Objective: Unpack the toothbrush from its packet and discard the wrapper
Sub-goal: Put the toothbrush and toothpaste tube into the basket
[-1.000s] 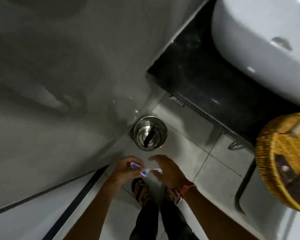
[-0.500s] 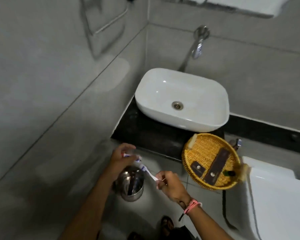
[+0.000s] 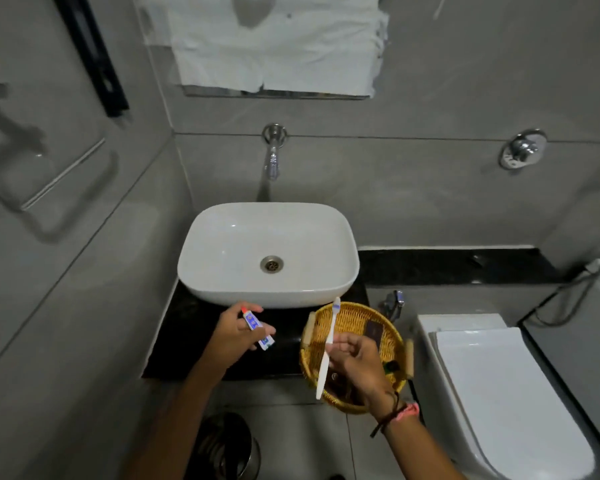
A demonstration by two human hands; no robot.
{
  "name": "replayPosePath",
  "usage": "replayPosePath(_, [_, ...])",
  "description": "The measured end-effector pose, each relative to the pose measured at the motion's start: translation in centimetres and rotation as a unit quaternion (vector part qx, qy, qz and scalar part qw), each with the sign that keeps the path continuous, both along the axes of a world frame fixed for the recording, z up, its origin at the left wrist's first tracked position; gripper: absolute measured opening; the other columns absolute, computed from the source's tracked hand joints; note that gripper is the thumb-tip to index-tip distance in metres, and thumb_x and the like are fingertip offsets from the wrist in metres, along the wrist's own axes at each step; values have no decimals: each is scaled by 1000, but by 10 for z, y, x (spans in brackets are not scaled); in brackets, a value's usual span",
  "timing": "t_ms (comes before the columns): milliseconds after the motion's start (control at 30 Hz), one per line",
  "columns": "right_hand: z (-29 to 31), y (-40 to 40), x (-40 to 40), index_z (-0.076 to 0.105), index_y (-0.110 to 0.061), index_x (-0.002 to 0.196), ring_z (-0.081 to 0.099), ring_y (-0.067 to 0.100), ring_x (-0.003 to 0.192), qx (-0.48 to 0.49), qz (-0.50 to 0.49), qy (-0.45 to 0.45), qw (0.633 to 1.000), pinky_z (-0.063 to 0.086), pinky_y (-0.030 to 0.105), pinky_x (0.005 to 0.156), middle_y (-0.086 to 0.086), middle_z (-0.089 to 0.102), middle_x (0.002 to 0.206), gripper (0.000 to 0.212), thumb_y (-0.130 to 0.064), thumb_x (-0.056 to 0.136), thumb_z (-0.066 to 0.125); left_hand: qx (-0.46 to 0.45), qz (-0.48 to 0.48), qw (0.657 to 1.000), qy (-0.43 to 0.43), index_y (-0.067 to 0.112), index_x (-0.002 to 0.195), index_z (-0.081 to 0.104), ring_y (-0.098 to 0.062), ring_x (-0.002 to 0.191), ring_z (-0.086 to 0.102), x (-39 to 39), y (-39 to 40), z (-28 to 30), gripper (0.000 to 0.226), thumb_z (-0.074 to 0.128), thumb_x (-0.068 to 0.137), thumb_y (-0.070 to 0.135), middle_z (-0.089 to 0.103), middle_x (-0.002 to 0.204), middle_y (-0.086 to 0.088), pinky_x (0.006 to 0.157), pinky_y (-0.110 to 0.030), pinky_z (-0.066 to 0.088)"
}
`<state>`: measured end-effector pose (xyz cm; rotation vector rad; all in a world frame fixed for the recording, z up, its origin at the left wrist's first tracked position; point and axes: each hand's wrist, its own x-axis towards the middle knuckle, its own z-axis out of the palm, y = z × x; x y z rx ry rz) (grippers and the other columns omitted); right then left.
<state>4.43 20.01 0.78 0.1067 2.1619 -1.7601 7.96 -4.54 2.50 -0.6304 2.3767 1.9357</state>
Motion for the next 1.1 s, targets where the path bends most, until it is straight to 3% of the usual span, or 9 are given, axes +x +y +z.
replayPosePath(67, [-7,12,-19,71,10,101,69,30,74,19,-41,-4,999,61,35,69,30,75,90,14,-1,93,66,-12,-46,999,-20,-3,124,55,-23,73,70,-14,21,-8,39,69,87,-8,76,95,-27,58,-26,57])
replayPosePath(267, [-41,33,-77,70,-1,79,63,24,71,144,-68,-17,987,57,40,76,22,71,82,15,-7,93,69,-54,-222,972,-61,10,122,58,-19,87,70,-48,66,-23,40,76,87,4,65,101,-11,80,-35,64])
replayPosePath(433, [-52,33,-111,59,-19,60,73,39,91,203,-40,-23,978,59,49,92,26,76,92,34,-6,90,70,-62,-172,980,-74,5,116,61,-29,99,76,-71,84,-17,53,90,73,13,75,107,-13,88,-48,65])
replayPosePath(533, [-63,35,-120,72,-1,83,73,40,100,223,-22,-36,974,58,50,96,27,76,103,8,-7,89,71,-63,-114,988,-82,0,110,65,-34,96,77,-80,88,-21,51,93,68,11,77,106,-19,85,-50,65])
replayPosePath(733, [-63,40,-119,74,1,92,73,30,92,255,-28,8,967,59,43,92,18,77,94,16,-13,87,76,-71,-78,991,-81,1,93,70,-24,75,80,-89,93,-36,37,94,67,11,80,88,-15,65,-35,68])
replayPosePath(833, [-49,38,-104,72,-6,94,71,19,82,174,-78,60,980,59,31,79,6,75,86,22,-27,87,77,-80,-103,988,-82,6,90,74,-18,70,80,-92,94,-40,34,95,66,17,79,80,-7,65,-33,68])
replayPosePath(933, [-26,33,-96,77,-19,102,75,13,88,10,33,-24,999,59,29,82,2,80,91,33,-46,84,76,-94,-137,983,-77,13,85,77,-16,73,79,-99,93,-40,28,95,65,23,80,80,-2,66,-26,65])
replayPosePath(1033, [-18,24,-96,74,-13,115,75,24,92,-59,89,-72,992,56,41,85,13,80,102,32,-27,87,78,-103,-178,976,-68,27,73,73,-6,69,75,-105,90,-37,24,95,65,21,75,73,8,61,-14,59])
replayPosePath(1100, [-18,18,-99,72,-4,115,72,28,88,-70,71,-70,993,55,43,86,22,77,103,31,-15,86,78,-110,-193,973,-65,20,76,76,-4,67,74,-107,86,-38,21,94,66,20,79,77,1,60,-14,58])
